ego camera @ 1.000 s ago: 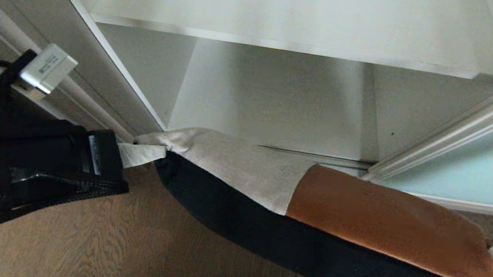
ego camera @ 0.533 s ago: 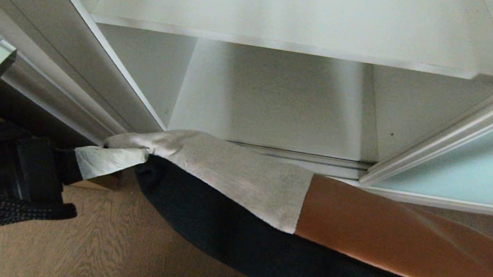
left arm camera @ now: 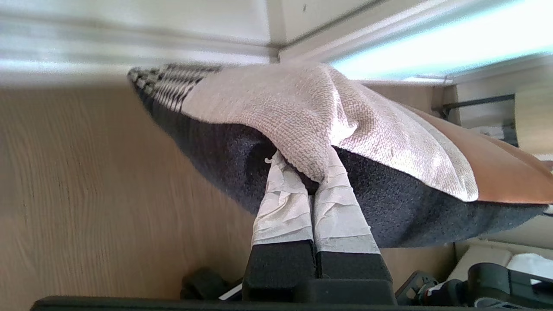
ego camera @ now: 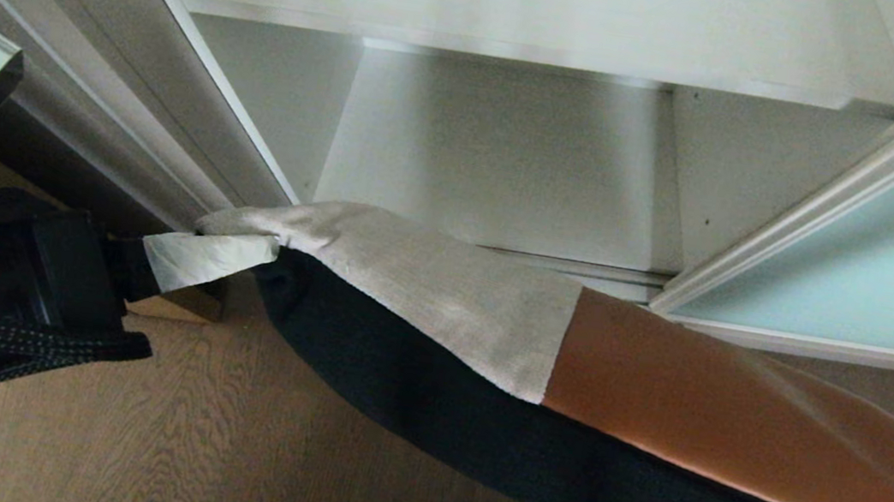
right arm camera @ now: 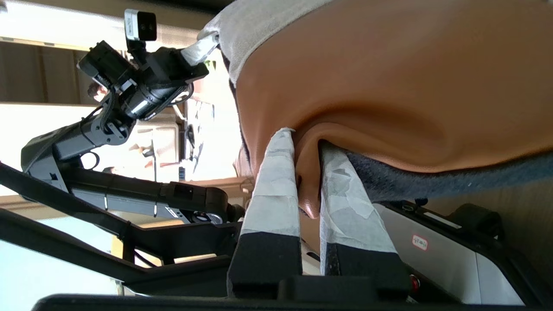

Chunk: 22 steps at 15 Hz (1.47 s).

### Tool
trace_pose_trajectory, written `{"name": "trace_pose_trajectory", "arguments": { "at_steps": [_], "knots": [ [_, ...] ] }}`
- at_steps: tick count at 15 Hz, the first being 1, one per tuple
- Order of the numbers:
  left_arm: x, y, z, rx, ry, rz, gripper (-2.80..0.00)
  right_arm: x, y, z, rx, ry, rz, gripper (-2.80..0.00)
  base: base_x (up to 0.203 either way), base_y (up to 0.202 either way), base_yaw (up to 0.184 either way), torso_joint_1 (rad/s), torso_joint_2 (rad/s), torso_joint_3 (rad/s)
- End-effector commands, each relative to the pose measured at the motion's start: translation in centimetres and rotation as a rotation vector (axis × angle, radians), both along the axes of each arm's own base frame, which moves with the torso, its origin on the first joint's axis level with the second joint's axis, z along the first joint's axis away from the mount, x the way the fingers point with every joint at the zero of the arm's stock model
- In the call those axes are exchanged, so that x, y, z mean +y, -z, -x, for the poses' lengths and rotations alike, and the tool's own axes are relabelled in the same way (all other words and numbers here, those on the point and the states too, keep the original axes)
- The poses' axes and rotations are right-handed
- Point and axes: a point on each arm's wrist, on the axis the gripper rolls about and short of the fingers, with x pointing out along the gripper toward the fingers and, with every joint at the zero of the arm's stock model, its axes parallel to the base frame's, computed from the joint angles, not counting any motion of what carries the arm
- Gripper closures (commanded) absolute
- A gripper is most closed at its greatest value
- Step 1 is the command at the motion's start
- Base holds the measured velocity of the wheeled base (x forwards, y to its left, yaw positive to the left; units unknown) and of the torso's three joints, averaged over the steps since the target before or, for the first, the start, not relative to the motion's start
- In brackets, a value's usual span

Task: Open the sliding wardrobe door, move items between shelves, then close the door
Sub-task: Place the pillow on the higher shelf

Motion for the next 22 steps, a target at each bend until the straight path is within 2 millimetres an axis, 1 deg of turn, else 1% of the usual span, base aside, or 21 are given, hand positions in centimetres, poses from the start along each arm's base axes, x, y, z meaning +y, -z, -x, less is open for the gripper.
{"name": "trace_pose_trajectory", "arguments": {
  "at_steps": [1,3,4,7,13,17,22],
  "knots": [
    [-0.3,0.2,-0.5,0.013,-0.005,-0.004,0.0,0.1,0.2,-0.2,0.014,-0.006,0.001,0.0,-0.197,0.0,0.001,0.0,0.01,0.002],
    [-0.5,-0.2,-0.9,0.02,-0.015,0.023,0.0,0.1,0.3,-0.3,0.024,-0.009,0.003,0.0,-0.154,0.0,0.001,0.003,0.0,0.004],
    [-0.5,-0.2,-1.1,0.029,-0.017,0.03,0.0,0.1,0.3,-0.3,0.024,-0.012,0.003,0.0,0.0,0.0,0.0,0.0,0.0,0.0],
    [-0.6,0.7,-1.2,0.054,-0.012,0.006,0.0,0.2,0.3,-0.5,0.029,-0.017,0.005,0.0,0.0,0.0,0.0,0.0,0.0,0.0],
    [-0.4,-0.1,-0.8,0.022,-0.006,0.024,0.0,0.4,0.4,-0.8,0.043,-0.029,0.007,0.0,0.0,0.0,0.0,0.001,0.0,0.019],
    [-0.4,-0.3,-0.9,0.015,-0.023,0.024,0.0,0.4,0.2,-0.9,0.039,-0.022,0.004,0.0,0.0,0.0,0.0,0.0,0.0,0.184],
    [-0.1,-0.7,-0.4,-0.002,-0.033,0.035,0.0,0.4,0.1,-1.0,0.038,-0.015,0.003,0.0,0.0,0.0,0.0,0.002,0.0,0.202]
  ]
}}
